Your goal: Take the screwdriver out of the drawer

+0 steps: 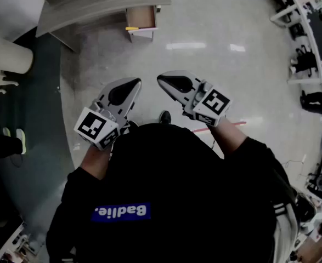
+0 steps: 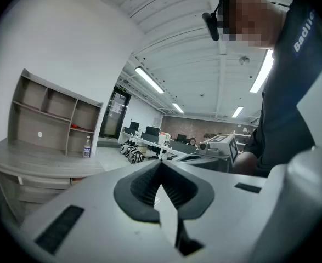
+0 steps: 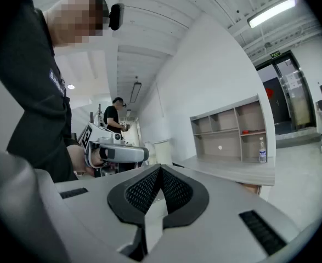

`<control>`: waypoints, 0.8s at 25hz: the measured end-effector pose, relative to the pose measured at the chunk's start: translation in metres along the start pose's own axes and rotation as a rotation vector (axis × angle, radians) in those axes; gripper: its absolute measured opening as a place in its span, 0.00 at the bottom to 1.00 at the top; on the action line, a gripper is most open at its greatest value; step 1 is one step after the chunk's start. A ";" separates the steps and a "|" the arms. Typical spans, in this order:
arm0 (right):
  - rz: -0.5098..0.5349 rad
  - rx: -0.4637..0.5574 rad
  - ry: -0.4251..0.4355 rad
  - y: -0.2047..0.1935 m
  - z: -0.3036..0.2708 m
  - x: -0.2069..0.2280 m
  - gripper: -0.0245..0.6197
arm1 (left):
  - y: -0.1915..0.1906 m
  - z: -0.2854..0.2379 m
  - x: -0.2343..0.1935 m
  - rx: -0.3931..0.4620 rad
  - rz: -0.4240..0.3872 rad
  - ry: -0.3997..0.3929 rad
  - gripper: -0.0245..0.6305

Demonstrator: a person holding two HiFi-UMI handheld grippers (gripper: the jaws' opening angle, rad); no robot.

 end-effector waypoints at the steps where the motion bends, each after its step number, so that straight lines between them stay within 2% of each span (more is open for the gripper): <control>1: -0.005 0.001 -0.002 0.000 0.000 0.001 0.08 | 0.000 0.001 0.000 0.001 0.000 0.002 0.04; 20: -0.018 -0.012 -0.011 -0.004 0.009 0.007 0.08 | -0.005 -0.009 0.006 0.006 0.015 0.016 0.04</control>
Point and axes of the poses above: the fingertips, and each gripper's own axes: z backward along the fingers, x to its right, y out of its top, the point moved 9 cm from there along z, backward along the fingers, and after that the axes turned 5 degrees about -x, right-handed, at the moved point
